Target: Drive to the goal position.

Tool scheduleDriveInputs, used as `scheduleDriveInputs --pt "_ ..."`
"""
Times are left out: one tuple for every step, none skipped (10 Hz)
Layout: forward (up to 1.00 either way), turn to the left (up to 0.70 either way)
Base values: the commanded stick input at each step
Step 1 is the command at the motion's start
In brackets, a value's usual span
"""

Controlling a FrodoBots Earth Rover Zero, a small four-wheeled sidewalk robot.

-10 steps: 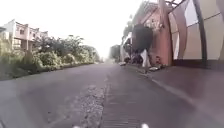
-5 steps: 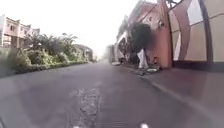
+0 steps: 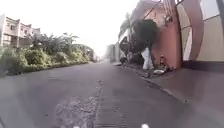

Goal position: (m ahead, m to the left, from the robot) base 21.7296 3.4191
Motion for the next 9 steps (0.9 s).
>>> scheduleDriveInputs --pt "1.00 0.00" --pt "1.00 0.00" --pt "1.00 0.00" --pt "1.00 0.00" --pt "1.00 0.00" --pt "1.00 0.00" --pt "1.00 0.00" --pt "1.00 0.00" --pt "1.00 0.00"
